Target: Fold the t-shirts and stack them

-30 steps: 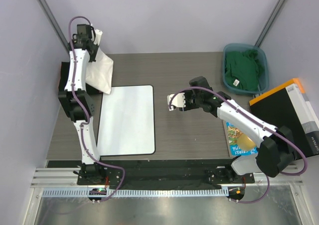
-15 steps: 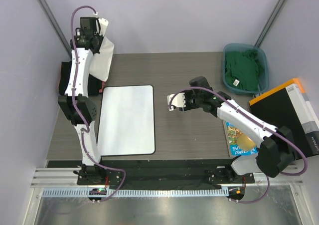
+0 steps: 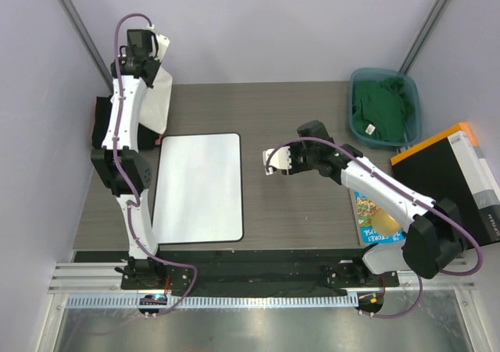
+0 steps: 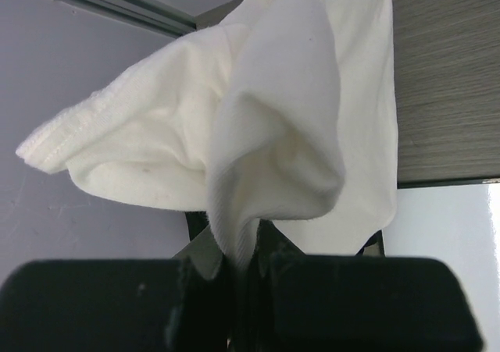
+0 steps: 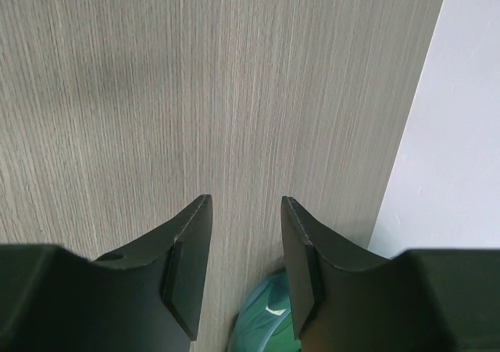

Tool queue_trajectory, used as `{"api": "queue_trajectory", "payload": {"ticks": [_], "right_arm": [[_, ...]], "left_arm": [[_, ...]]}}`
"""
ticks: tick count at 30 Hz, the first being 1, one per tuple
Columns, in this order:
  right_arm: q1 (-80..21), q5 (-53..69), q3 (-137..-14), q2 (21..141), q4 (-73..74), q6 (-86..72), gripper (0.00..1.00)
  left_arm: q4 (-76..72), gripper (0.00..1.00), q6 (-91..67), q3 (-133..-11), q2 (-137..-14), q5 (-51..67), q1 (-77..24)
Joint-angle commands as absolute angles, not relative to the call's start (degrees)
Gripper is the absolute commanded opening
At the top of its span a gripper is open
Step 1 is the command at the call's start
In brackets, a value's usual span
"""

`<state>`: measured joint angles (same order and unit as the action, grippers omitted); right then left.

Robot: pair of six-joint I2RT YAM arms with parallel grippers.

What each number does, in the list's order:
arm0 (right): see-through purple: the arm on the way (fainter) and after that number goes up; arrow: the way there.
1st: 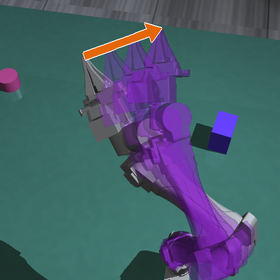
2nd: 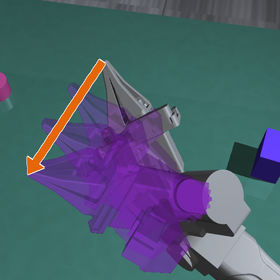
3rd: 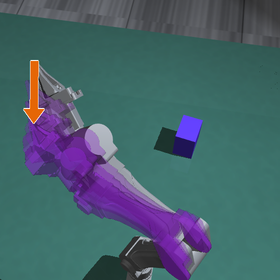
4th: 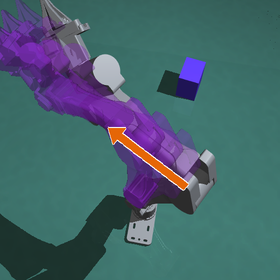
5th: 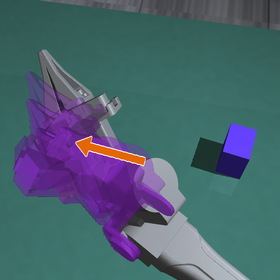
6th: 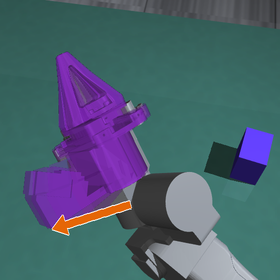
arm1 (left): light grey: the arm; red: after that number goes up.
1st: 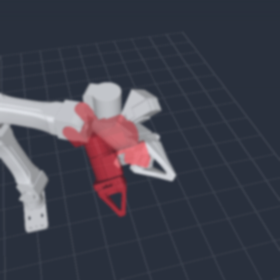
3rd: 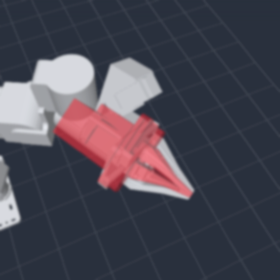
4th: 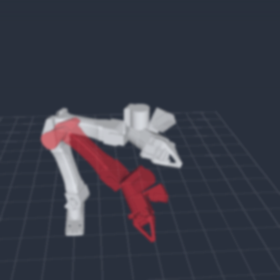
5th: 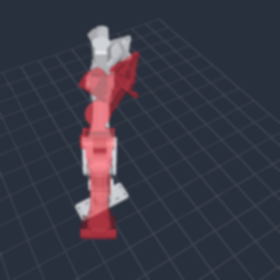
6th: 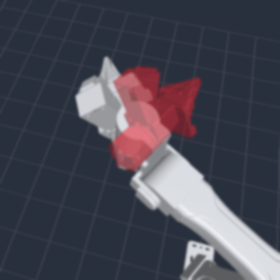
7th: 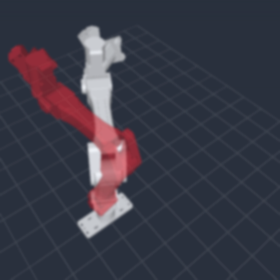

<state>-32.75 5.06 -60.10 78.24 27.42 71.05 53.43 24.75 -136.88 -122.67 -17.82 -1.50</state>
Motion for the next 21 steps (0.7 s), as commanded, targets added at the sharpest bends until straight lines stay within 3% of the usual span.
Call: {"api": "queue_trajectory", "payload": {"ticks": [1, 11, 21], "right_arm": [[-32.7, 5.4, -60.6, 76.5, 25.9, 72.0, 0.46], [-32.6, 5.4, -60.9, 76.4, 25.9, 72.1, 0.45], [-32.7, 5.8, -60.9, 76.2, 26.3, 71.2, 0.45]], "left_arm": [[54.1, 0.0, 25.9, -140.3, -120.6, -19.3, -1.2], [55.6, 0.0, 25.0, -139.2, -121.3, -20.6, -1.4], [46.9, 0.0, 28.6, -134.7, -124.2, -26.4, -1.0]]}}
